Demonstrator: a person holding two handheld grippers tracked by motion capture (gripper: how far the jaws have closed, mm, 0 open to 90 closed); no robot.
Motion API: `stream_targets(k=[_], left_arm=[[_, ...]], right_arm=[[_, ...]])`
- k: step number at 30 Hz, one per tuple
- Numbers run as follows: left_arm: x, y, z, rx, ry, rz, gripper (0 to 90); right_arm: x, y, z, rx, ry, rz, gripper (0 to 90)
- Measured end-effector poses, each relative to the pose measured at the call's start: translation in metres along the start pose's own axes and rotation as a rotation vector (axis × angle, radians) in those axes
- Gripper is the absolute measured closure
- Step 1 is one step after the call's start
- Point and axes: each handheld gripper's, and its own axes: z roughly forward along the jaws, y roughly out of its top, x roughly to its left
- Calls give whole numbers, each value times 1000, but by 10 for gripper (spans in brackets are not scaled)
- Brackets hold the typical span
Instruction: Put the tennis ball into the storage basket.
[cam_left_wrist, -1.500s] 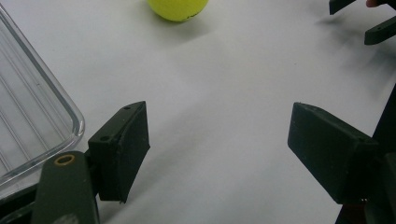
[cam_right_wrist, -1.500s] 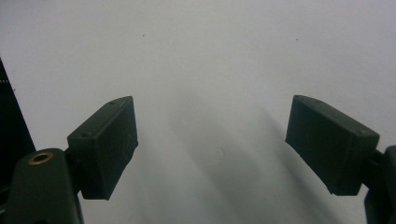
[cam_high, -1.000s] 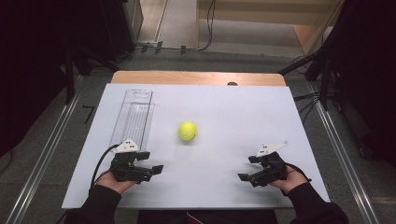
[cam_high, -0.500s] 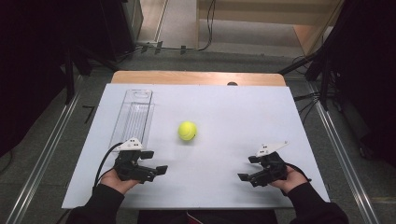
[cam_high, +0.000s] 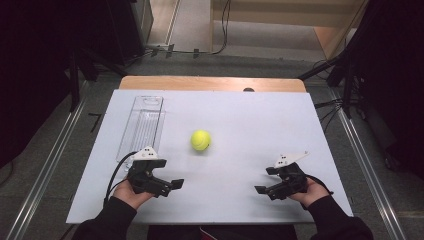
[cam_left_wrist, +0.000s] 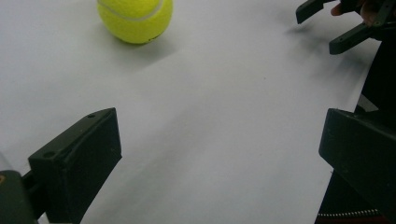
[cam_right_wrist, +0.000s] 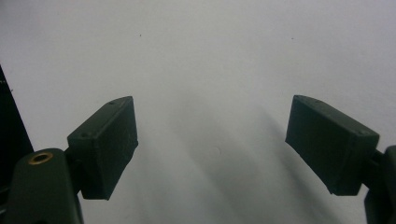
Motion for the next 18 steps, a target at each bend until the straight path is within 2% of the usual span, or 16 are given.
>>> stream_targets(k=[2, 10, 18], left_arm=[[-2, 2, 1, 3, -1, 9, 0], [-1, 11, 6, -8, 2, -6, 0], [-1, 16, 12, 6, 29, 4, 0]], right_arm=[[0, 0, 0, 2, -2, 0, 148], [0, 0, 0, -2, -1, 0, 148], [-1, 0, 0, -5, -1, 0, 148]])
